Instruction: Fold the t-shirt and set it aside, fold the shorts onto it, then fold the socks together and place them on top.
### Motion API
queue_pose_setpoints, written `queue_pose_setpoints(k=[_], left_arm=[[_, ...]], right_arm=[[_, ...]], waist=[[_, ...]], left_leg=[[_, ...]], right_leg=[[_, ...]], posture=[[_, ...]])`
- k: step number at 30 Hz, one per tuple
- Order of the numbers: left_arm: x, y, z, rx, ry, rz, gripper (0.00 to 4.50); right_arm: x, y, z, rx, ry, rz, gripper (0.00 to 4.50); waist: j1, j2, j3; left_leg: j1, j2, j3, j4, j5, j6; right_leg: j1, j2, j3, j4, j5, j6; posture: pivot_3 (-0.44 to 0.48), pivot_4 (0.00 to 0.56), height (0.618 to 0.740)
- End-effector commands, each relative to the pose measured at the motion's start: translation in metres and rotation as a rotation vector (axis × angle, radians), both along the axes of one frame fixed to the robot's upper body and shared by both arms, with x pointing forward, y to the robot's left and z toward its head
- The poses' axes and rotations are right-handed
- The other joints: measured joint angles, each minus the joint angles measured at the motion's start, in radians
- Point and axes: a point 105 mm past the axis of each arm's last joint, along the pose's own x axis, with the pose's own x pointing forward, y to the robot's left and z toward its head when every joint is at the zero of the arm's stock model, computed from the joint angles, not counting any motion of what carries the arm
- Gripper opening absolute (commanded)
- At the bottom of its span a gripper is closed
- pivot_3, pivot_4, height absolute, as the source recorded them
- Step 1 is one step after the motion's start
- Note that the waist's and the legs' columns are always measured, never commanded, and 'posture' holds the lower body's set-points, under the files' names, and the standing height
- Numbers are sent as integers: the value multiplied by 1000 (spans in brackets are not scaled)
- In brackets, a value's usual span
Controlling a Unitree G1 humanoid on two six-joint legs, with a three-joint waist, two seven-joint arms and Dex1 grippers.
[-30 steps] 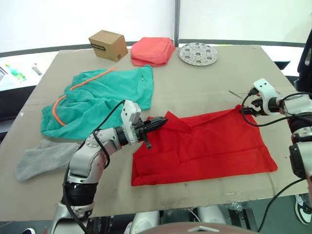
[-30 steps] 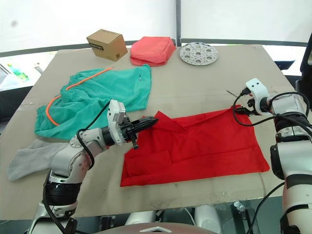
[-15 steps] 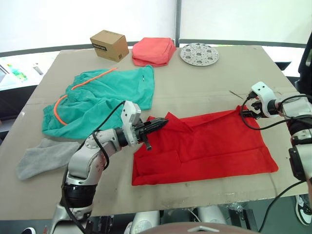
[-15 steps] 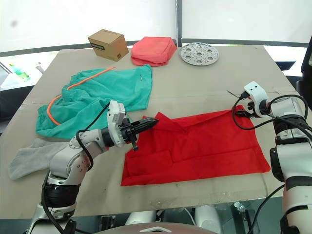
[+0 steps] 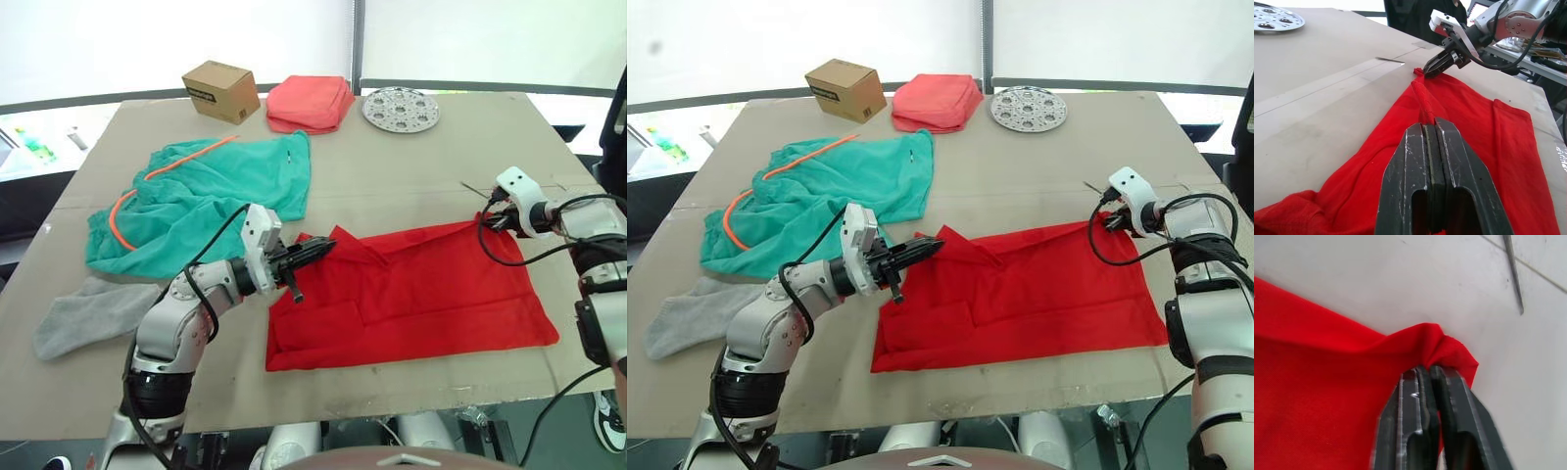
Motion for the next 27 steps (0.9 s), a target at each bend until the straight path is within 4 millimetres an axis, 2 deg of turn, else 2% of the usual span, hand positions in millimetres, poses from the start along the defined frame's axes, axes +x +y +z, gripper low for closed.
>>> queue_pose_setpoints(k=[1,7,11,16,20,23,26,27], left_arm=[[13,6,10,-1,-64,68,0],[40,18,20,-13,-149,210,0],[49,23,28,-28,-183,230,0],[35,12,39,-80,-249,101,0],[21,10,32,-21,-278,17,0],[24,11,26,4,-287,21,0],[41,13,22,24,-296,92,0],[53,15,22,36,-303,142,0]], right_arm=[[4,-16,19,-47,-130,-52,26],[-1,-30,39,-80,-286,-126,26],[-17,-24,50,-31,-371,-110,26],[-43,-20,55,11,-406,-136,26],[-61,-20,54,44,-405,-170,26],[-62,-22,50,39,-399,-185,26],[-53,-20,44,49,-377,-207,26],[-45,-22,42,50,-375,-230,26]], waist=[[1,0,0],[2,0,0],[2,0,0],[2,0,0],[1,0,0],[2,0,0],[3,0,0],[2,0,0]], left_leg=[[0,0,0,0,0,0],[-1,0,-1,0,0,0],[-1,0,-1,-1,0,0],[-1,0,-1,-1,0,0],[-1,0,-1,-1,0,0],[-1,0,0,0,0,0],[0,0,0,0,0,0],[-1,0,0,1,0,0]], right_leg=[[0,0,0,0,0,0],[0,0,-1,0,0,0],[0,0,-2,0,0,0],[0,0,-1,0,0,0],[0,0,-1,0,0,0],[0,0,-1,0,0,0],[0,0,0,-1,0,0],[0,1,0,-1,0,0]], posture=[[0,150,740],[0,150,740],[0,150,740],[0,150,740],[0,150,740],[0,150,740],[0,150,740],[0,150,740]])
